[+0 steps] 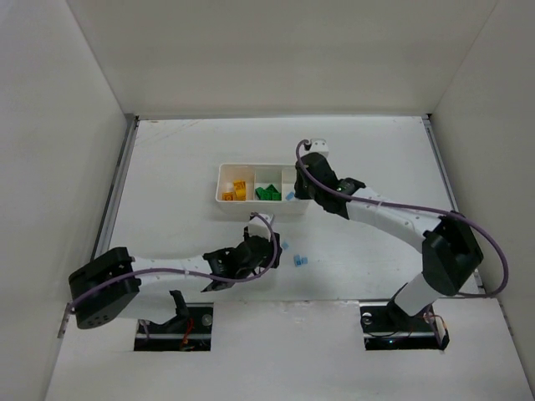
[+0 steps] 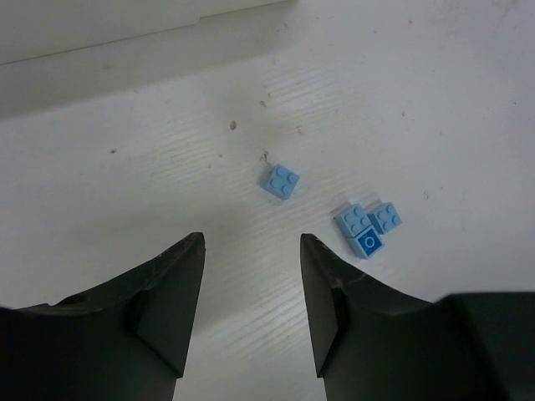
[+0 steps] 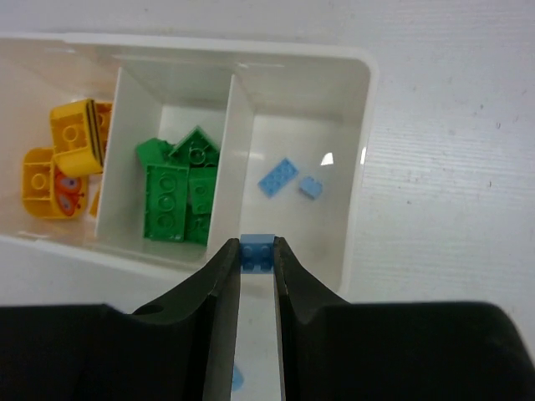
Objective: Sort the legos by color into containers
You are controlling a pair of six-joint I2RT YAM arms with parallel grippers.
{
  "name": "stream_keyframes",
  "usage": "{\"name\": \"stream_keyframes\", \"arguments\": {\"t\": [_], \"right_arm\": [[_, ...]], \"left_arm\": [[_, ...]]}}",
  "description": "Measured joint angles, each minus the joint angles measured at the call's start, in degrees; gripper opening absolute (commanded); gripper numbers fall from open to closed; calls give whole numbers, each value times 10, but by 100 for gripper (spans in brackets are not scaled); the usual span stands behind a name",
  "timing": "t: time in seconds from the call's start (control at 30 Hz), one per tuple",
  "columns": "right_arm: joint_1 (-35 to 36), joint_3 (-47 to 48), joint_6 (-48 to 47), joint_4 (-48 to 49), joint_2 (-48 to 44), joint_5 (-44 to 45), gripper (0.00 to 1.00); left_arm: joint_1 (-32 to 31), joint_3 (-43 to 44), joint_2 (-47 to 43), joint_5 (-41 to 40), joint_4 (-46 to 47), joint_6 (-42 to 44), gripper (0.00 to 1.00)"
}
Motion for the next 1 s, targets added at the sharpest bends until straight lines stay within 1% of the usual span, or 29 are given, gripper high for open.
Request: {"name": "stream_keyframes", "arguments": {"t": [0.07, 0.13, 0.17, 0.23, 0.4, 0.5, 0.77, 0.93, 1.0], "right_arm": [[-12, 9, -12, 6, 24, -6, 35], [-20, 11, -22, 13, 39, -11, 48], [-23, 11, -27, 16, 43, -13, 51], [-29, 11, -35, 23, 43, -17, 53], [-29, 10, -41, 40, 32, -33, 53], [-25, -12, -41, 60, -3, -35, 53], [-7, -165, -9, 103, -178, -35, 52], [-3, -239, 15, 108, -244, -35, 52], [2, -263, 25, 108, -260, -35, 49]], "left_arm": [[-8, 14, 29, 0, 9, 7, 47], [-12, 28, 52, 0, 16, 15, 47], [-13, 35, 63, 0, 18, 20, 48], [-11, 46, 79, 0, 23, 29, 48], [0, 72, 114, 0, 27, 50, 48], [4, 81, 132, 1, 30, 58, 45], [8, 100, 184, 26, 32, 71, 39], [16, 107, 200, 36, 33, 78, 33], [19, 111, 205, 37, 34, 80, 29]]}}
